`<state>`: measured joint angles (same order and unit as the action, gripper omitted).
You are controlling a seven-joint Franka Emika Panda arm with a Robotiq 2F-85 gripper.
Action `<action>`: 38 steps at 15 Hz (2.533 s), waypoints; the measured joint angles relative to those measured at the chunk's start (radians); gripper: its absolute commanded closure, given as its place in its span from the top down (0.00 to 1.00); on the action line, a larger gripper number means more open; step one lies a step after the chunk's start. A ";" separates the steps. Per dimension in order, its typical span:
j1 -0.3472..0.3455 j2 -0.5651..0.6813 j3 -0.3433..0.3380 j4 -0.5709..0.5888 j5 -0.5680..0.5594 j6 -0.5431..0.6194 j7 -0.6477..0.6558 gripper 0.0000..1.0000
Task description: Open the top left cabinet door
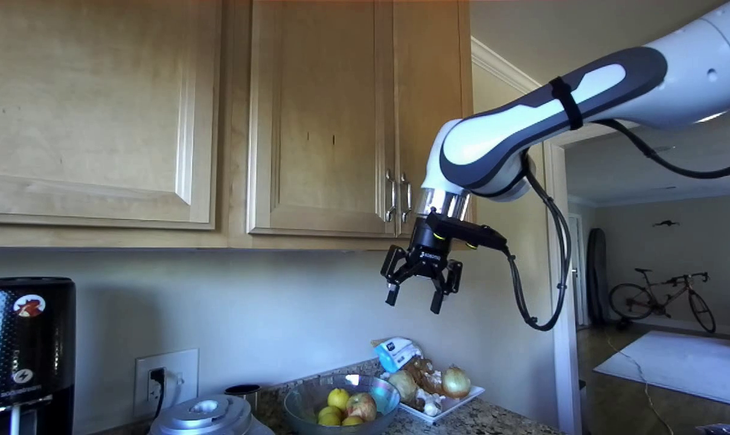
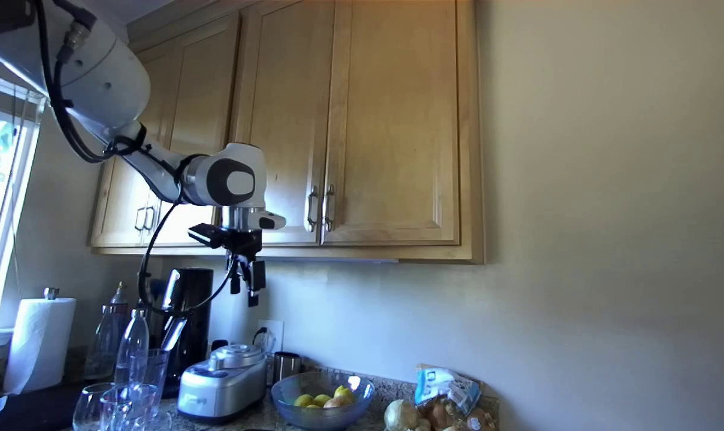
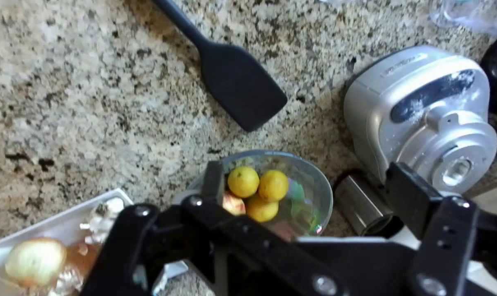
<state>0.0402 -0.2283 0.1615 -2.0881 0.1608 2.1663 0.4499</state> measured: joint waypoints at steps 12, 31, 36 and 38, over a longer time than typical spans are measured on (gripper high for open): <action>-0.005 -0.043 0.000 0.064 -0.143 0.119 0.004 1.00; -0.013 0.049 -0.079 0.338 -0.143 0.145 -0.283 1.00; -0.012 0.099 -0.077 0.433 -0.144 0.145 -0.349 0.67; -0.011 0.118 -0.075 0.467 -0.144 0.144 -0.359 0.54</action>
<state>0.0290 -0.1102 0.0861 -1.6215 0.0169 2.3108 0.0913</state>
